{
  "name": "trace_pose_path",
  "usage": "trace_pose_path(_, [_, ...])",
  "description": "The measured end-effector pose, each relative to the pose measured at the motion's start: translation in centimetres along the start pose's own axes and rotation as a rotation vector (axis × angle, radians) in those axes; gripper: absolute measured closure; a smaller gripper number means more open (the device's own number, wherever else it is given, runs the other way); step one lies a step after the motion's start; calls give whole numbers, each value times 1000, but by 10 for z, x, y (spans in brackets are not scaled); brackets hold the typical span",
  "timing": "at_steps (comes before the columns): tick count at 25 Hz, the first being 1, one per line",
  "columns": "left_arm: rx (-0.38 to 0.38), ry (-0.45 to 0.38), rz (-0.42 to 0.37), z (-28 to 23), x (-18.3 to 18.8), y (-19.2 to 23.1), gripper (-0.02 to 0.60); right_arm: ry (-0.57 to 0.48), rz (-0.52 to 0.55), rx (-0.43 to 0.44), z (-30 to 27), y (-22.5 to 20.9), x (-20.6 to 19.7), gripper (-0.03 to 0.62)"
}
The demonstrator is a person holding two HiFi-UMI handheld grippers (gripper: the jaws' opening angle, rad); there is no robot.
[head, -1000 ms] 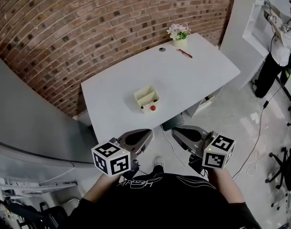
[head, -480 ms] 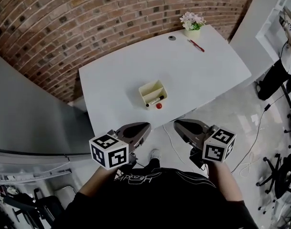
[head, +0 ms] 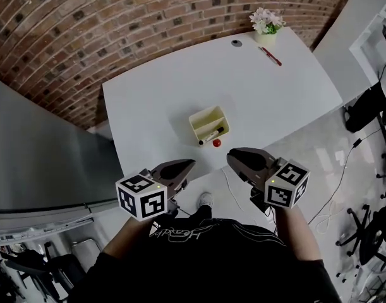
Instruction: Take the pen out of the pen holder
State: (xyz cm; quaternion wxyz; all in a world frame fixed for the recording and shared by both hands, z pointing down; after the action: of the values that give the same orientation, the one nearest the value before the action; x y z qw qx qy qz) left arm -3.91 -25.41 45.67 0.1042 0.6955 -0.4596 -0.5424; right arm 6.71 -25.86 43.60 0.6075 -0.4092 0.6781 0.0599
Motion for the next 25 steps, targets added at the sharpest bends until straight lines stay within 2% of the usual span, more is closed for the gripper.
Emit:
trace_pose_path(2, [-5, -2, 23, -1, 2, 6, 578, 12, 9, 21, -10, -4, -2, 531])
trace_pose_path(7, [0, -20, 49, -2, 11, 20, 578, 94, 116, 20, -33, -15, -11, 465])
trace_pose_path(12, [3, -29, 77, -3, 14, 34, 578, 217, 203, 22, -56, -25, -34, 398])
trace_pose_path(23, [62, -56, 135, 11, 15, 66, 578, 359, 326, 50, -104, -36, -62, 391])
trace_pose_path(25, [74, -62, 145, 16, 14, 69, 578, 387, 393, 36, -109, -40, -68, 391])
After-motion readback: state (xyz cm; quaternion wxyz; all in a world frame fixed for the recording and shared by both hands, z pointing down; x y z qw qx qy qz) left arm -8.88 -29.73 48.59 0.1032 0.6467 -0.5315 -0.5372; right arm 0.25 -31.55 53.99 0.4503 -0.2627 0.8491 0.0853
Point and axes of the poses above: the fingertips, and each gripper's own axes: z backward along the fingers, y to its left, x out of its top, the point moved 1 cm from there along z, backward along the fingers, and after that the axes turned 4 degrees about z, right-handed, at the moved point
